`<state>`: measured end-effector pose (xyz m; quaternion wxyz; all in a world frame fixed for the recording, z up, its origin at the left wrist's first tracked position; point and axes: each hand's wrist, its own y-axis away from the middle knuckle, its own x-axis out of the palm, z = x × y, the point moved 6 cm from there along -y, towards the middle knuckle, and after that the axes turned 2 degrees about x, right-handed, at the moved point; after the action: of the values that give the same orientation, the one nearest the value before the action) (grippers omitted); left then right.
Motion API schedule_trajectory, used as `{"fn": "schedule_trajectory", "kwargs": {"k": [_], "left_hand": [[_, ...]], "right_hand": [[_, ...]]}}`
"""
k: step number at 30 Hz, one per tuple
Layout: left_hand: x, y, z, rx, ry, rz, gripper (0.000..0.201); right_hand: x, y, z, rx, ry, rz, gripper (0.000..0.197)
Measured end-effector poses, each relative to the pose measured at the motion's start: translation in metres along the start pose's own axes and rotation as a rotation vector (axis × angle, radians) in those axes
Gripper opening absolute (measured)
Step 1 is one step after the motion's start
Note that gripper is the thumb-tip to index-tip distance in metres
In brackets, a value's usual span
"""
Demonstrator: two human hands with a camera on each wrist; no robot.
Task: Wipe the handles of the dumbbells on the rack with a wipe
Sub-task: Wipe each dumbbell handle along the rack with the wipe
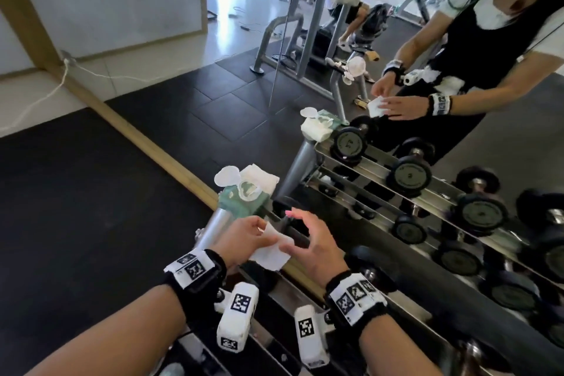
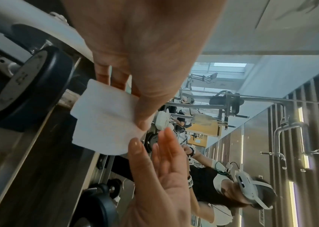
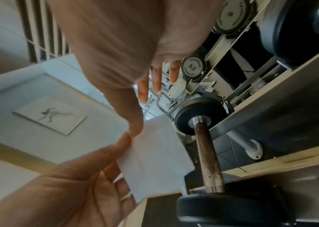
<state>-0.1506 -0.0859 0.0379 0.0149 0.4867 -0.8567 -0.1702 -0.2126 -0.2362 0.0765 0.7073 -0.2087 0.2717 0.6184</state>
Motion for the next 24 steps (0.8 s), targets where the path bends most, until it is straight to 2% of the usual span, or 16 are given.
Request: {"fn": "schedule_trajectory", "kwargs": {"k": [2, 4, 9, 13, 16, 20, 22, 24], "left_hand": [[0.009, 0.008, 0.002, 0.013, 0.074, 0.022, 0.021], [0.013, 0.016, 0.006, 0.0, 0.143, -0.006, 0.019], [0.003, 0.017, 0.027, -0.026, 0.075, -0.147, 0.019], [-0.018, 0.01, 0.05, -0.051, -0.036, -0.266, 0.021], [-0.025, 0.006, 0.064, -0.069, -0.128, -0.31, 0.029], [-0.024, -0.001, 0.073, -0.113, -0.279, -0.3, 0.053], [-0.023, -0.004, 0.079, -0.131, -0.289, -0.286, 0.056], [-0.02, -0.005, 0.086, -0.164, -0.283, -0.265, 0.056]], "right_hand": [[0.007, 0.001, -0.006, 0.031, -0.026, 0.165, 0.056], [0.015, 0.001, -0.012, 0.073, -0.11, 0.255, 0.048], [0.03, -0.006, -0.028, 0.11, -0.147, 0.232, 0.015], [0.037, -0.029, -0.043, 0.139, 0.0, 0.228, 0.008], [0.03, -0.062, -0.039, 0.056, 0.147, 0.157, 0.004], [0.022, -0.105, -0.023, -0.101, 0.269, 0.071, 0.003], [0.029, -0.112, -0.025, -0.167, 0.365, 0.11, 0.005], [0.044, -0.11, -0.033, -0.215, 0.493, 0.211, 0.006]]}}
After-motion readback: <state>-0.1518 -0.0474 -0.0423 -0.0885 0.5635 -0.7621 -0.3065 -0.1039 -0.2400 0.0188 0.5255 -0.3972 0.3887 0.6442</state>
